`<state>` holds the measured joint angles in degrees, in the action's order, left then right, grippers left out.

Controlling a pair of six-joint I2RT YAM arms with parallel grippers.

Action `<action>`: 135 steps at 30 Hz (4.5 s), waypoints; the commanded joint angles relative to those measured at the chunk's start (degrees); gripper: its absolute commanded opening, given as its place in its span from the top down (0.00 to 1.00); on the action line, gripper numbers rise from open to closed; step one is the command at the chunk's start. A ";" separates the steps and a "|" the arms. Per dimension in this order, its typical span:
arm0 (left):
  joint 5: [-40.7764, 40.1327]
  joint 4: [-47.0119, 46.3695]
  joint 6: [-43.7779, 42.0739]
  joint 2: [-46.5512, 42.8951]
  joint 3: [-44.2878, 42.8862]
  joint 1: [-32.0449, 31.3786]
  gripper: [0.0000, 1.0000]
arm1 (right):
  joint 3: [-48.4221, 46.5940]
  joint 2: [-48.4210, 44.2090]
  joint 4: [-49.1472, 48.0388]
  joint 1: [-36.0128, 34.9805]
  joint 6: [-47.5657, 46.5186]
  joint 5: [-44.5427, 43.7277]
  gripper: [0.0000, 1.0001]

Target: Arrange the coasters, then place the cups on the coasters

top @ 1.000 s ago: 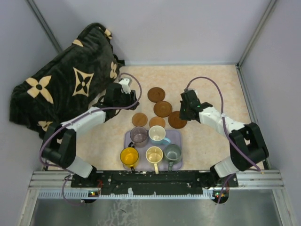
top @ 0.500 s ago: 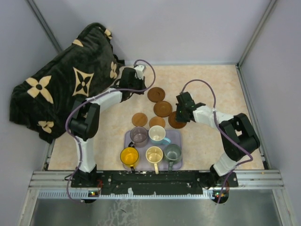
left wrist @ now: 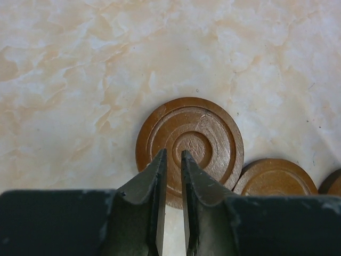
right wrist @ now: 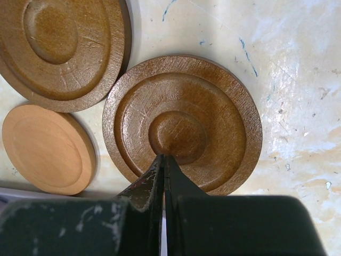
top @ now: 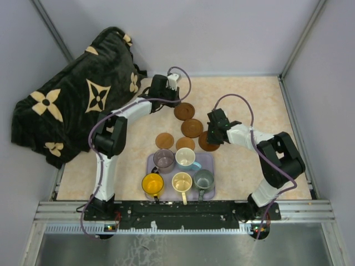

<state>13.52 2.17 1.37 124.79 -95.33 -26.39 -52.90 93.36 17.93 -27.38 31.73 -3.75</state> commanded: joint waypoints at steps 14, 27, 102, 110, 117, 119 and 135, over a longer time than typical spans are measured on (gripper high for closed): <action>-3.74 9.53 -4.74 8.67 -8.28 -3.53 0.71 | -0.32 -0.35 -1.76 -0.79 1.60 -0.12 1.00; -10.59 15.61 -1.63 11.16 -9.31 -3.23 0.71 | -0.65 0.86 2.33 -0.77 3.88 -5.71 1.00; -4.86 9.08 11.66 -5.58 22.99 7.12 0.73 | -39.07 35.05 13.88 0.30 -4.16 -2.95 1.00; -4.16 10.15 10.65 -1.73 15.95 11.59 0.73 | -45.62 37.76 15.81 3.26 -4.11 -3.01 1.00; -5.28 12.06 9.96 2.03 9.60 12.39 0.73 | -48.46 37.78 16.01 5.43 -5.29 -3.11 1.00; -5.83 12.37 9.63 2.10 8.85 12.78 0.73 | -49.36 37.52 15.95 5.66 -6.12 -3.21 1.00; -11.67 15.84 7.66 -7.07 12.76 14.00 0.70 | -48.88 30.16 17.13 5.67 -8.37 -6.63 1.00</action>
<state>5.74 13.17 10.57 120.46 -85.03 -13.32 -102.13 128.09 32.82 -22.28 24.95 -7.64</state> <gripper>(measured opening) 0.300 0.004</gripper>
